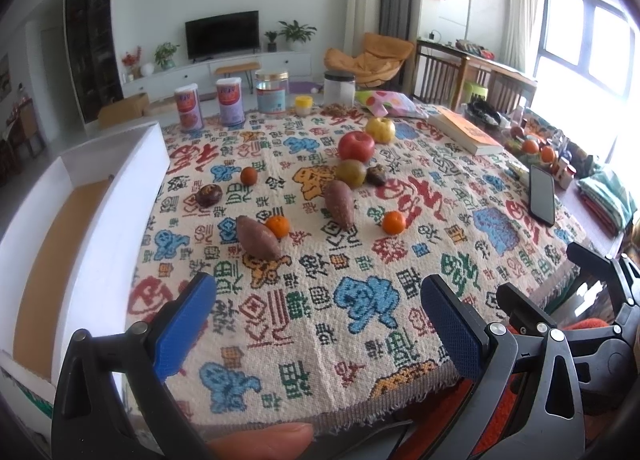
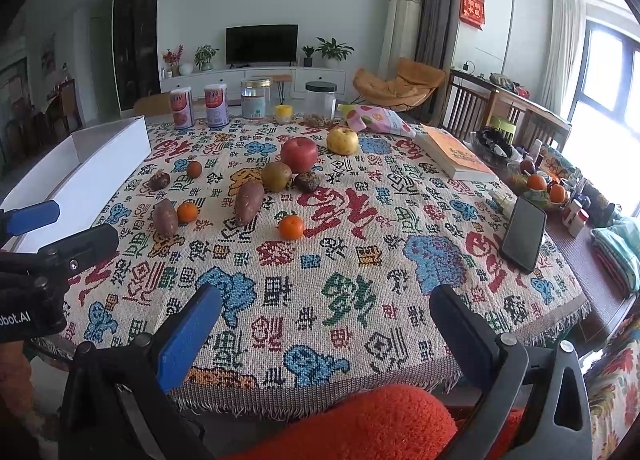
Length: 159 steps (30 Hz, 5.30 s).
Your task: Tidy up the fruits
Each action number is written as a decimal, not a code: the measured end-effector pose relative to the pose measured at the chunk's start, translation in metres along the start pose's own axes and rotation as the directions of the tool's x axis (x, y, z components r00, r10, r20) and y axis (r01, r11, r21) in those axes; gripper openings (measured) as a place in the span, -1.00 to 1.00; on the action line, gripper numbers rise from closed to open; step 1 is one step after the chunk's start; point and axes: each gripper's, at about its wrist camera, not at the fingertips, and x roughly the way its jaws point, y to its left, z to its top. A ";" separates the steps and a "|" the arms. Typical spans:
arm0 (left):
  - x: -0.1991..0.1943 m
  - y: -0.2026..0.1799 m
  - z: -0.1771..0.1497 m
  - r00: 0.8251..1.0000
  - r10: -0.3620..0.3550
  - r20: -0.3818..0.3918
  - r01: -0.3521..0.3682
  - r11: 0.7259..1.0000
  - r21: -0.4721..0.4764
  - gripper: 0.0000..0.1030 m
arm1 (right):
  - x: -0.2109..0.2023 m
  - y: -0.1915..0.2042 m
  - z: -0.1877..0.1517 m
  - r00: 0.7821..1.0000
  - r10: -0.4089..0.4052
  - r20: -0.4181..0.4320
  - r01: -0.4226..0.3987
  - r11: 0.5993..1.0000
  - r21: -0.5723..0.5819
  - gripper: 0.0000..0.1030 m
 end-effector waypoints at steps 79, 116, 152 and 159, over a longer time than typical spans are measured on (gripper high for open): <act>0.001 0.002 -0.001 1.000 -0.001 -0.004 0.001 1.000 -0.008 0.99 | 0.004 0.004 -0.003 1.000 0.000 -0.014 -0.001 1.000 -0.021 1.00; 0.131 0.042 -0.047 0.961 0.186 -0.205 -0.204 0.976 -0.072 0.99 | 0.085 -0.003 0.006 0.993 0.112 -0.047 -0.108 0.991 0.076 1.00; 0.128 0.074 -0.053 0.940 -0.091 -0.330 0.020 0.977 -0.212 0.99 | 0.091 -0.005 0.001 0.995 0.079 -0.066 -0.074 0.994 0.080 1.00; 0.127 0.099 -0.023 0.961 -0.127 -0.246 0.057 0.960 -0.273 0.98 | 0.092 -0.003 0.001 0.995 0.076 -0.072 -0.070 0.995 0.073 1.00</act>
